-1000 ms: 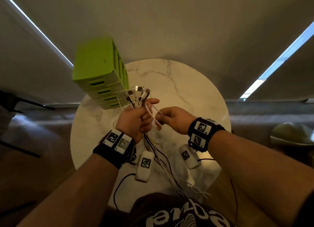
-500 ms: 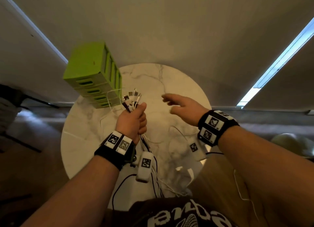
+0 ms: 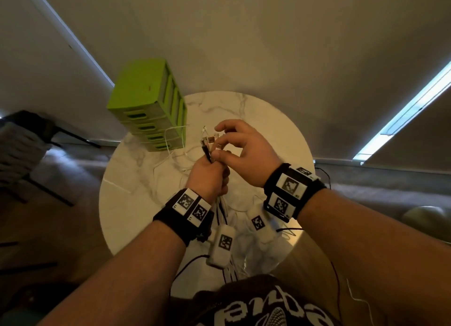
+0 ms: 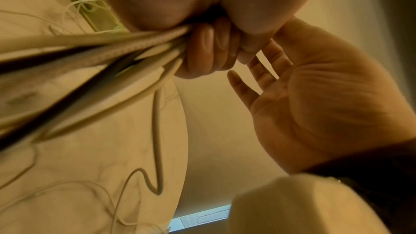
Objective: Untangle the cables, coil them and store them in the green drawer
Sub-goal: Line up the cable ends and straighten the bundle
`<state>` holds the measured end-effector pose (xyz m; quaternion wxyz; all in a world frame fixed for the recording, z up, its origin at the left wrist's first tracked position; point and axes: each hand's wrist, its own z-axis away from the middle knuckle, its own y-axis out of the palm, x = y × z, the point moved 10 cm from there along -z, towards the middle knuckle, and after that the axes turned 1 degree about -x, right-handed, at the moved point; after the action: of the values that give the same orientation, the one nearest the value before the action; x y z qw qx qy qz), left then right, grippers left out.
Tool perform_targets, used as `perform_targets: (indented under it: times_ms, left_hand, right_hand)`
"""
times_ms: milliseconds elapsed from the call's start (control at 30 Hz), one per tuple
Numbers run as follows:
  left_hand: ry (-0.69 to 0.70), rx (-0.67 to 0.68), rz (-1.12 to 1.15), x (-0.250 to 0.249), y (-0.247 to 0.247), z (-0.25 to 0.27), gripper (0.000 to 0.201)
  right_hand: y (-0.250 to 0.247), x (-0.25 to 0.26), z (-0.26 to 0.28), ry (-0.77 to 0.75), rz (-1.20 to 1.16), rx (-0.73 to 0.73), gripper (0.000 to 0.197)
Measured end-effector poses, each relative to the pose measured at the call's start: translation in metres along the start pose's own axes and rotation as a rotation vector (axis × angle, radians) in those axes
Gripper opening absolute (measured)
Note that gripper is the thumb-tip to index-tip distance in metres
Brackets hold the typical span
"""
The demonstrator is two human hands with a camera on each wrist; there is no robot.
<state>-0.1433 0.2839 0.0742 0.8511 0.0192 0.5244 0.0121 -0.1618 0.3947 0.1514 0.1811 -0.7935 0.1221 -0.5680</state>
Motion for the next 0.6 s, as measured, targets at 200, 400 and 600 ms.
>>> perform_targets:
  times_ms: [200, 400, 600]
  left_hand:
    - [-0.055, 0.081, 0.020, 0.002, 0.009, 0.005, 0.027]
    - [-0.051, 0.141, 0.195, -0.011, 0.022, 0.011, 0.027]
    - [0.020, 0.255, 0.514, -0.055, 0.016, 0.000, 0.044]
  right_hand:
    - [0.005, -0.004, 0.000, 0.098, -0.230, 0.039, 0.020]
    - [0.018, -0.019, 0.002, 0.236, -0.551, 0.101, 0.088]
    - [0.090, -0.048, 0.083, 0.435, -0.467, 0.822, 0.018]
